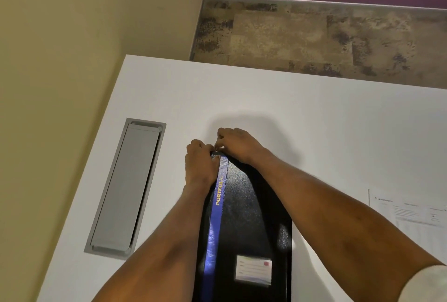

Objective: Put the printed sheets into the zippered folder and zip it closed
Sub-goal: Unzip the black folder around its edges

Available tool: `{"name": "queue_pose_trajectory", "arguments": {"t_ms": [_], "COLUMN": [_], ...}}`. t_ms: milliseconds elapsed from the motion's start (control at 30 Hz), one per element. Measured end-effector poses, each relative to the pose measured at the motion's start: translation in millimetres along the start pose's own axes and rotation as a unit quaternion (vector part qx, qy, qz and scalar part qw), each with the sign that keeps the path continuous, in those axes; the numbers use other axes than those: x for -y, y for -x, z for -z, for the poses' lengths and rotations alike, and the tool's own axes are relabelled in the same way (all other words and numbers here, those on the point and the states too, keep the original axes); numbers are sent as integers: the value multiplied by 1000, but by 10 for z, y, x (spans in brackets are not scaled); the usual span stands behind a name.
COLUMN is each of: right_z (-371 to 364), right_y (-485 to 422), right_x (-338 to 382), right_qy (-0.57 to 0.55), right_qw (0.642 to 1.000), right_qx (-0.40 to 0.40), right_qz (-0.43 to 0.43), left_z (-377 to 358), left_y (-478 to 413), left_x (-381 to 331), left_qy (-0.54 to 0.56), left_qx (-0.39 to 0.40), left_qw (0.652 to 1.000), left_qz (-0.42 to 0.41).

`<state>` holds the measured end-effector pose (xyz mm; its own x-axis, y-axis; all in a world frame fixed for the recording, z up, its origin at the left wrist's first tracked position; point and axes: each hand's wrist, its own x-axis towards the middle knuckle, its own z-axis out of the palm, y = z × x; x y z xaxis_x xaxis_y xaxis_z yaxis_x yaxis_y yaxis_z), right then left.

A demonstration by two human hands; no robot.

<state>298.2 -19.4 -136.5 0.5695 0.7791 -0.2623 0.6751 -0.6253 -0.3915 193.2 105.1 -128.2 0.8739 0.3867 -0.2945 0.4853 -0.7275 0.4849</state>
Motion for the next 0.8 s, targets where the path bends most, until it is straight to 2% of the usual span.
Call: {"name": "queue_pose_trajectory", "arguments": {"t_ms": [133,367,500,800], "right_z": [56,101,93,126], "right_y": [42,149,223,357], "right_x": [0,-77,-177,-253], "right_qy": [29,66,37,-51], "right_qw": [999,997,999,998], "right_qx": [-1,-18,-15,-11], "right_qz": [22,41,14,-30], "left_z": [-18,-77,-75,-13], "left_y": [-36,-158,-150,-204], "left_x": [-12,-7,-115,-188], "left_qy": [78,107,90,134], "left_qx": [20,4,14,59], "left_qw": [996,990,994,989], "left_qz": [45,95,58,34]}}
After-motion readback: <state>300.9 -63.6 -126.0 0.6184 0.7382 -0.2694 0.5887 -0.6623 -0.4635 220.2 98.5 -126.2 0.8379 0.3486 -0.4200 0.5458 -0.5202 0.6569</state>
